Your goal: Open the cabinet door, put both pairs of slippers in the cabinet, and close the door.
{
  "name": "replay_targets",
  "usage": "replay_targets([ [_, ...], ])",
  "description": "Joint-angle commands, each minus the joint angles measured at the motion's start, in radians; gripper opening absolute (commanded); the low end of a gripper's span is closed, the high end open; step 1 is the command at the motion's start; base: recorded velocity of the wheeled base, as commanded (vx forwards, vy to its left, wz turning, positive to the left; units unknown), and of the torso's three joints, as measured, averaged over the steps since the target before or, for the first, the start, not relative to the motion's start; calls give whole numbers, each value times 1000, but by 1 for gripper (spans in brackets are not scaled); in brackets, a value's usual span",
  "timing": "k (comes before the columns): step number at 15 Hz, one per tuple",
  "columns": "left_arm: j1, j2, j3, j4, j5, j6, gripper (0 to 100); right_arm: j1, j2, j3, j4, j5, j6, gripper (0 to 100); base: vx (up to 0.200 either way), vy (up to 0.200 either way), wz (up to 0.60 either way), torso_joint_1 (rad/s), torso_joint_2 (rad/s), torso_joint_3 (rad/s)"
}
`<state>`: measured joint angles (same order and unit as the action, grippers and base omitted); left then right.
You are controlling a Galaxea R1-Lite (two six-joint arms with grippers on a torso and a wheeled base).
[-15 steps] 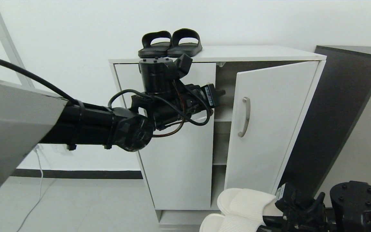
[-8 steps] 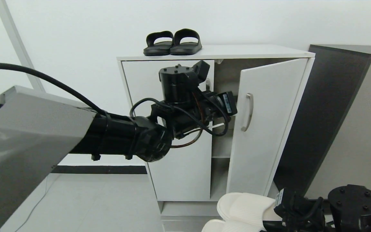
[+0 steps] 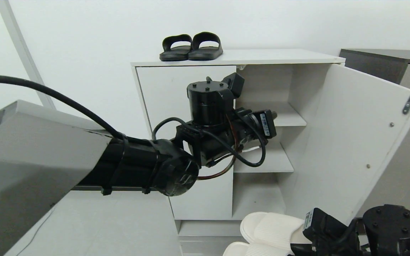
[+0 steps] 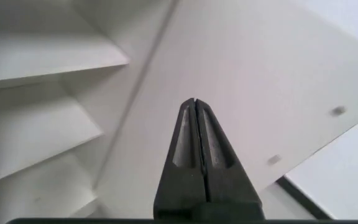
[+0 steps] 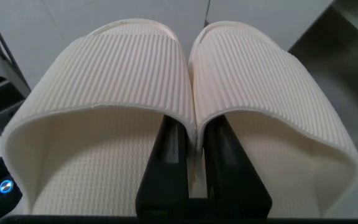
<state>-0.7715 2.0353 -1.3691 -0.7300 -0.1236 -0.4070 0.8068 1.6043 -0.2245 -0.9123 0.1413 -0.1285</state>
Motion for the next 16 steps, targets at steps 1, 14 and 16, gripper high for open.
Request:
replay_targets([
  [1, 18, -95, 97, 21, 18, 47, 0, -9, 2, -12, -2, -2, 1, 0, 0, 0, 0, 0, 0, 0],
  [14, 511, -1621, 944, 810, 602, 352, 0, -178, 63, -165, -2, -135, 64, 0, 0, 0, 0, 0, 0, 0],
  [16, 592, -1773, 1062, 813, 607, 372, 0, -172, 65, -161, -2, -135, 64, 0, 0, 0, 0, 0, 0, 0],
])
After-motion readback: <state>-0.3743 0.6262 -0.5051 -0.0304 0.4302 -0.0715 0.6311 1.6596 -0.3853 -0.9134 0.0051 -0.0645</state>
